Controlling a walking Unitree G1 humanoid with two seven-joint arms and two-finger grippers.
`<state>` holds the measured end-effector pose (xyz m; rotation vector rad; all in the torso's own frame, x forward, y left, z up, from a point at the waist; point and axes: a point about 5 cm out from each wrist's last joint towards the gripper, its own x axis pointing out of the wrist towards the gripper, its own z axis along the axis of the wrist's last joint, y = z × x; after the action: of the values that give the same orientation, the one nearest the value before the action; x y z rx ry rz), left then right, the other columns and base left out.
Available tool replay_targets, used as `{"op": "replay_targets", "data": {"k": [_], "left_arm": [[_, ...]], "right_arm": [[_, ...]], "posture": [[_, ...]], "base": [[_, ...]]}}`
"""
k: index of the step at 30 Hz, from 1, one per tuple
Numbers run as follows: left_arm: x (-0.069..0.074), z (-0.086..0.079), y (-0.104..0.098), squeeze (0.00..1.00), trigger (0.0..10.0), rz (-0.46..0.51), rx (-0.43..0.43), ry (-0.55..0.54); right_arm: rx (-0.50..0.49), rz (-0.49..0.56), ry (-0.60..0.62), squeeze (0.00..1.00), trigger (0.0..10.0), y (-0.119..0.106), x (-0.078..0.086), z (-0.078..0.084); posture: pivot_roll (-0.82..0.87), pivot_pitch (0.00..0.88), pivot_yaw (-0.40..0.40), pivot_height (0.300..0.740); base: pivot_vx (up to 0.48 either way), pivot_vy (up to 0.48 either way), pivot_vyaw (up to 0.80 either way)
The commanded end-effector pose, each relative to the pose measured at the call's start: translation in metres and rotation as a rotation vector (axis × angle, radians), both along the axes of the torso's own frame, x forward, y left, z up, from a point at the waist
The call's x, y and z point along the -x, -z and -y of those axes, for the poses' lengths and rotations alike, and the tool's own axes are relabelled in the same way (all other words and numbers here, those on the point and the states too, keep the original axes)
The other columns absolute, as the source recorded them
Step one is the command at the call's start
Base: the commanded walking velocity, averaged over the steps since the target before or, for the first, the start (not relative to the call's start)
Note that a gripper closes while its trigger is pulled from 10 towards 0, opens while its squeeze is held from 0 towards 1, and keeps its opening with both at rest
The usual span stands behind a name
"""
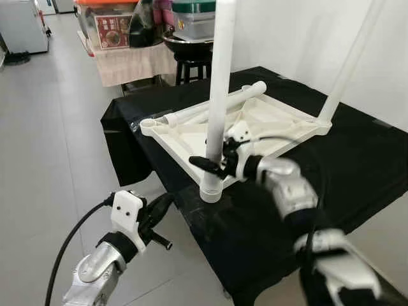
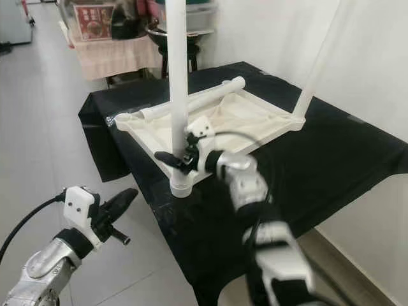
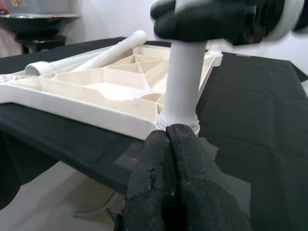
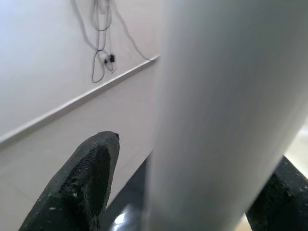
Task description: Building children table
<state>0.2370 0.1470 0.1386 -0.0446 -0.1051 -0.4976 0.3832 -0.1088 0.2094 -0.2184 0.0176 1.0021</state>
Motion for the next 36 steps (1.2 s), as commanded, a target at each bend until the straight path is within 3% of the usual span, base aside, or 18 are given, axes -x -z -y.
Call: {"op": "replay_targets", "data": {"k": [1, 3, 4, 6, 7, 11, 13, 17, 26, 30, 31, 32, 33, 34, 36], "left_arm": [[0.002, 0.001, -0.001, 0.0, 10.0, 0.004, 0.006, 0.002], [0.004, 0.002, -0.001, 0.0, 10.0, 0.004, 0.009, 0.002], [0.005, 0.002, -0.001, 0.0, 10.0, 0.004, 0.01, 0.002], [0.005, 0.002, -0.001, 0.0, 10.0, 0.004, 0.011, 0.003], [0.006, 0.003, -0.001, 0.0, 10.0, 0.003, 0.011, 0.005], [0.008, 0.004, -0.001, 0.0, 10.0, 0.003, 0.012, 0.008], [0.008, 0.004, -0.001, 0.0, 10.0, 0.001, 0.015, 0.009], [0.008, 0.005, 0.0, 0.0, 10.0, -0.001, 0.021, 0.011], [0.008, 0.003, -0.001, 0.0, 10.0, -0.002, 0.024, 0.013], [0.007, 0.0, -0.001, 0.0, 10.0, -0.003, 0.024, 0.01], [0.006, -0.003, -0.002, 0.0, 10.0, -0.004, 0.026, 0.011], [0.006, -0.003, -0.002, 0.0, 10.0, -0.004, 0.026, 0.011], [0.005, -0.004, -0.002, 0.0, 10.0, -0.004, 0.027, 0.012], [0.005, -0.004, -0.002, 0.0, 10.0, -0.004, 0.027, 0.012], [0.003, -0.005, -0.002, 0.0, 10.0, -0.004, 0.032, 0.01]], "right_arm": [[0.011, -0.047, -0.017, 0.0, 10.0, 0.012, 0.001, -0.001], [0.004, -0.06, 0.017, 0.0, 10.0, 0.01, -0.004, -0.002], [-0.014, -0.07, 0.022, 0.0, 5.2, 0.009, -0.006, -0.002], [-0.03, -0.08, 0.017, 0.0, 5.2, 0.008, -0.006, -0.004], [-0.041, -0.091, -0.005, 0.0, 0.0, 0.008, -0.006, -0.005], [-0.041, -0.106, -0.054, 0.0, 0.0, 0.009, -0.004, -0.007], [-0.049, -0.125, -0.142, 0.0, 0.0, 0.01, -0.002, -0.009], [-0.045, -0.129, -0.154, 0.0, 0.0, 0.011, -0.001, -0.005], [-0.009, -0.103, 0.001, 0.0, 0.0, 0.019, -0.005, 0.011], [0.007, -0.113, 0.235, 0.0, 0.0, 0.034, -0.007, 0.02], [-0.155, -0.142, 0.73, 0.0, 0.0, 0.052, -0.001, 0.025], [-0.155, -0.142, 0.73, 0.0, 0.0, 0.052, -0.001, 0.025], [-0.194, -0.161, 0.859, 0.0, 0.0, 0.057, 0.003, 0.029], [-0.194, -0.161, 0.859, 0.0, 0.0, 0.057, 0.003, 0.029], [-0.13, -0.189, 0.76, 0.0, 0.0, 0.078, 0.031, 0.0]], "posture": [[0.05, 0.0, -0.05, 0.74], [0.05, 0.0, -0.051, 0.74], [0.05, 0.0, -0.051, 0.74], [0.05, 0.0, -0.051, 0.74], [0.06, 0.0, -0.053, 0.74], [0.06, 0.0, -0.056, 0.74], [0.05, 0.0, -0.058, 0.74], [0.04, 0.0, -0.056, 0.74], [0.02, 0.0, -0.031, 0.74], [0.01, 0.0, -0.028, 0.74], [-0.01, 0.0, -0.029, 0.74], [-0.01, 0.0, -0.029, 0.74], [-0.02, 0.0, -0.026, 0.74], [-0.02, 0.0, -0.026, 0.74], [-0.03, 0.0, -0.013, 0.74]], "base": [[0.0, 0.0, 0.0], [0.0, 0.0, 0.0], [0.0, 0.0, 0.0], [0.0, 0.0, 0.0], [0.0, 0.0, 0.0], [0.0, 0.0, 0.0], [0.0, 0.0, 0.0], [0.0, 0.0, 0.0], [0.0, 0.0, 0.0], [0.0, 0.0, 0.0], [0.0, 0.0, 0.0], [0.0, 0.0, 0.0], [0.0, 0.0, 0.0], [0.0, 0.0, 0.0], [0.0, 0.0, 0.0]]}}
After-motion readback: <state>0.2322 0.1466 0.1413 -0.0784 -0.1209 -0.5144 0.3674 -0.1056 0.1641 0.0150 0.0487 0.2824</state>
